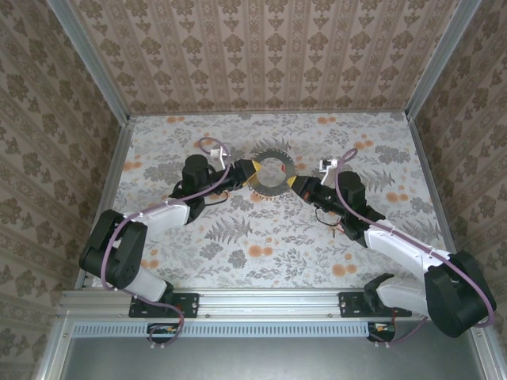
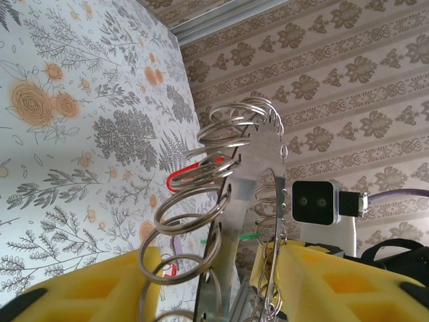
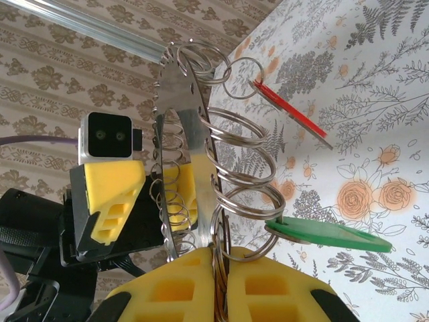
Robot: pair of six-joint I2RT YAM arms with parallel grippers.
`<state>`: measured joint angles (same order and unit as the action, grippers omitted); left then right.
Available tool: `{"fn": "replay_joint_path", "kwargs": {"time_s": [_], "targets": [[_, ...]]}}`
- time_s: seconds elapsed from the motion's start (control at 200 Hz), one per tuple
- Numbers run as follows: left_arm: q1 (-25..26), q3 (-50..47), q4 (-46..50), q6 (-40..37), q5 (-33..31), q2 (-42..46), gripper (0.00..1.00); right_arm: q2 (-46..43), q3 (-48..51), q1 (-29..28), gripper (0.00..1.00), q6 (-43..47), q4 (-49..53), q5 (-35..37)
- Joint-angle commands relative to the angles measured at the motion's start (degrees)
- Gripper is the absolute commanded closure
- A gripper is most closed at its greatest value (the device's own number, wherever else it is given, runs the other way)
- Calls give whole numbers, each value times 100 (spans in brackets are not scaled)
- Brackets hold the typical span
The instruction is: Put the keys on the keyring
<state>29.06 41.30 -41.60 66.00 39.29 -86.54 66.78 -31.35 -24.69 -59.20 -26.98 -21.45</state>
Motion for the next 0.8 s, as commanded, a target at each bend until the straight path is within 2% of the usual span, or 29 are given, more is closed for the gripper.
{"fn": "replay_joint_path", "kwargs": {"time_s": [0.0,0.205,0.48,0.61,0.68,0.74,0.795], "targets": [[-16,163,-268,-28,119,21,56,-148,-226,1,89,-91,-141,-65],[-49,150,-357,57,111,41,72,-248,-215,1,86,-65,-40,-60],[-128,131,-409,40,167,145,83,-408,-222,31,85,108,276,-32],[-176,163,-365,-32,262,218,91,-458,-316,77,82,299,616,-96],[-251,185,-219,-78,367,259,99,-553,-395,121,77,496,971,-106],[-252,171,-163,-130,447,327,99,-654,-440,149,71,667,1261,-105],[-501,151,-108,-177,520,410,99,-741,-483,177,63,837,1568,-105]]}}
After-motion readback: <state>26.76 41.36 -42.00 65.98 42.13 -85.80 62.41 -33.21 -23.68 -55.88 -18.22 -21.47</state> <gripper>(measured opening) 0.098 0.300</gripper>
